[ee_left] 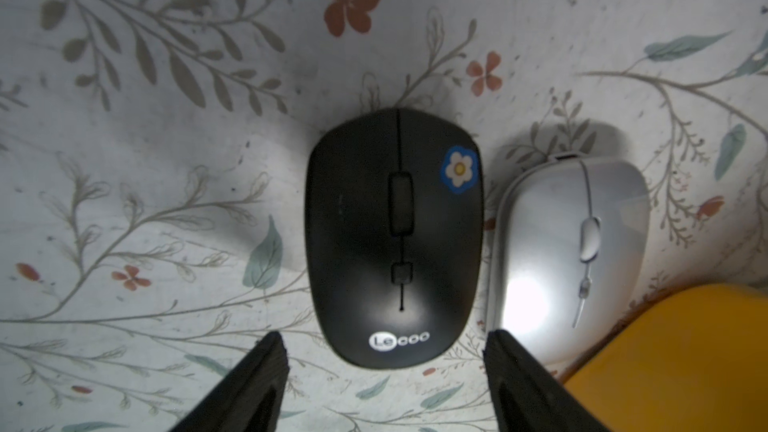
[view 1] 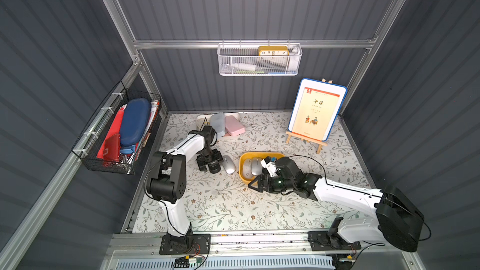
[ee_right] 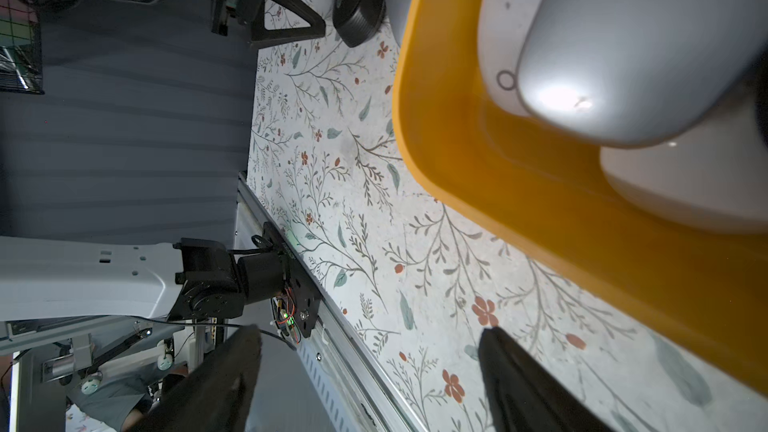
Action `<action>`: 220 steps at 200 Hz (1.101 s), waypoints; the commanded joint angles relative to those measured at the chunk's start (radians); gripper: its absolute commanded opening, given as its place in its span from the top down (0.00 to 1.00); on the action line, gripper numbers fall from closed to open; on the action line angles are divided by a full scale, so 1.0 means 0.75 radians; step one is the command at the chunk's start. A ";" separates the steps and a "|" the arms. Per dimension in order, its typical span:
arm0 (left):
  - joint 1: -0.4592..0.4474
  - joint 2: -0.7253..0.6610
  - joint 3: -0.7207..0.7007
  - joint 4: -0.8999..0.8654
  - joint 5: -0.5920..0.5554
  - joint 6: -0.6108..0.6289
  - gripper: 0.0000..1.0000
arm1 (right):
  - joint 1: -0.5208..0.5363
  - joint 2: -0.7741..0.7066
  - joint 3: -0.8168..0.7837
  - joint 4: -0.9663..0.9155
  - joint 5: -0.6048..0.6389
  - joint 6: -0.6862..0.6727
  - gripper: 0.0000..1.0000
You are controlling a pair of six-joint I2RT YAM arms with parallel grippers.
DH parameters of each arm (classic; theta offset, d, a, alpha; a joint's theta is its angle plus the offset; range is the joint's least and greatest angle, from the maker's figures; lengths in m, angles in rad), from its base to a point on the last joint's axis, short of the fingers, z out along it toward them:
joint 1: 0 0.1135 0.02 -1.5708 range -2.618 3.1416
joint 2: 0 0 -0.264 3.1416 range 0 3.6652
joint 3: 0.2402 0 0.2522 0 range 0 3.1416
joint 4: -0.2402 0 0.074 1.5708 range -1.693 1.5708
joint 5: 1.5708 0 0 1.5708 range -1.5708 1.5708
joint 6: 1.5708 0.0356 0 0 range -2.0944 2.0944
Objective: Put the mouse in the storage box
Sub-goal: Pick up the mouse from the center of the board.
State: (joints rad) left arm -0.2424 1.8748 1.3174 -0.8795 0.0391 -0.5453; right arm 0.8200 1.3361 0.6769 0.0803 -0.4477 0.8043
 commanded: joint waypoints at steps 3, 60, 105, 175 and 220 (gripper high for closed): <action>0.006 0.050 0.014 0.011 -0.029 0.038 0.22 | 0.016 0.003 0.020 0.014 0.026 0.005 0.13; 0.026 0.120 0.054 0.029 -0.047 0.056 0.23 | 0.020 -0.051 0.004 -0.052 0.058 -0.022 0.13; 0.041 0.146 0.073 0.038 -0.037 0.070 0.26 | 0.020 -0.059 -0.004 -0.076 0.065 -0.034 0.13; 0.049 0.137 0.009 0.090 0.032 0.061 0.36 | 0.019 -0.082 -0.006 -0.108 0.069 -0.035 0.14; 0.049 0.101 -0.018 0.113 0.074 0.059 0.39 | 0.019 -0.110 0.006 -0.142 0.081 -0.042 0.14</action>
State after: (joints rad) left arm -0.2077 1.9598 1.3365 -0.8322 0.0475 -0.5121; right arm 0.8307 1.2743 0.6788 0.0086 -0.4015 0.7921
